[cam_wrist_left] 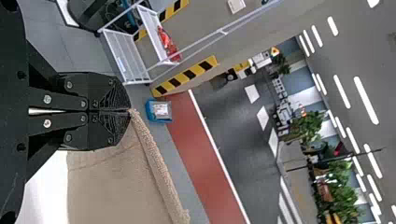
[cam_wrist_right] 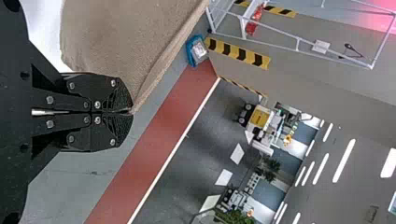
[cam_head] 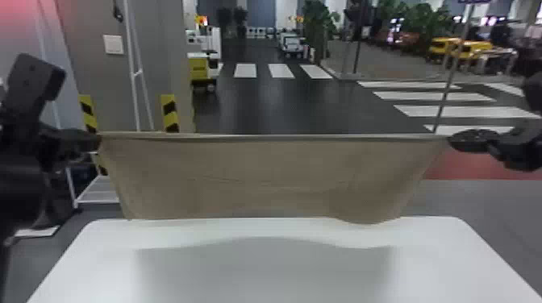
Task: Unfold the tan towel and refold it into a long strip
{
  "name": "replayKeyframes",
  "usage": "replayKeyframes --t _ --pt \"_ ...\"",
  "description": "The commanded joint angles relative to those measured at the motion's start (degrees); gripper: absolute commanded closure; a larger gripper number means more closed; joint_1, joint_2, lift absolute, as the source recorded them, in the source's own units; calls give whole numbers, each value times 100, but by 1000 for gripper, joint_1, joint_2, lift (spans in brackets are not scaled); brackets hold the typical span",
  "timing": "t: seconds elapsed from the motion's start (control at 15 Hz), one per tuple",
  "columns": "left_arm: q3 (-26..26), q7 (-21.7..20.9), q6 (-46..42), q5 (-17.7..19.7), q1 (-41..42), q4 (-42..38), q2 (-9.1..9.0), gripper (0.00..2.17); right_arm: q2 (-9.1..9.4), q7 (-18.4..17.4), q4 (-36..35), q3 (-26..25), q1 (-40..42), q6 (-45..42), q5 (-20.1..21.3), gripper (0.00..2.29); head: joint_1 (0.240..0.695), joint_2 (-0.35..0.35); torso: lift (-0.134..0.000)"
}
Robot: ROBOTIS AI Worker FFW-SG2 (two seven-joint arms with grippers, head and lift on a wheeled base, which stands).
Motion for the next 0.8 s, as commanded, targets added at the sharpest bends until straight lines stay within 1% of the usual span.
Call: replayKeyframes --t 0.0,0.13,0.2,0.27,0.33,0.4,0.47,0.53,0.6,0.73 --pt "343 -11 67 235 946 -1070 89 2142 -122 123 -663 -563 817 15 -285 1717 346 -56 -123" --pt "616 -3 -144 455 2177 -1905 27 2142 -157 290 -1313 -1029 1986 -512 -610 1717 374 -63 -123" --pt "695 59 -460 446 2871 -2231 -70 2145 -148 404 -1621 -1267 2637 -846 -760 1717 405 -65 -123" --pt "835 50 -988 455 3469 -2459 -333 2142 -122 483 -1858 -1451 3182 -1198 -856 1717 446 -68 -123" --pt "967 59 -1656 464 3952 -2521 -571 2142 -78 615 -2034 -1636 3762 -1708 -918 1717 524 -75 -123" --pt "1081 77 -2324 473 4462 -2529 -729 2145 -69 668 -2060 -1759 4254 -2235 -918 1717 564 -80 -123" --pt "1125 182 -2675 499 4848 -2477 -746 2145 -69 756 -2025 -1882 4623 -2499 -918 1717 612 -85 -123" --pt "1222 323 -3062 604 5262 -2433 -755 2145 -69 817 -2008 -1979 4922 -2745 -909 1717 659 -91 -123" --pt "1371 367 -3537 763 5613 -2398 -825 2145 -69 879 -1990 -2084 5238 -3061 -909 1717 695 -98 -123" --pt "1591 375 -4169 921 6114 -2310 -887 2145 -78 958 -1885 -2277 5511 -3307 -909 1717 695 -119 -123"
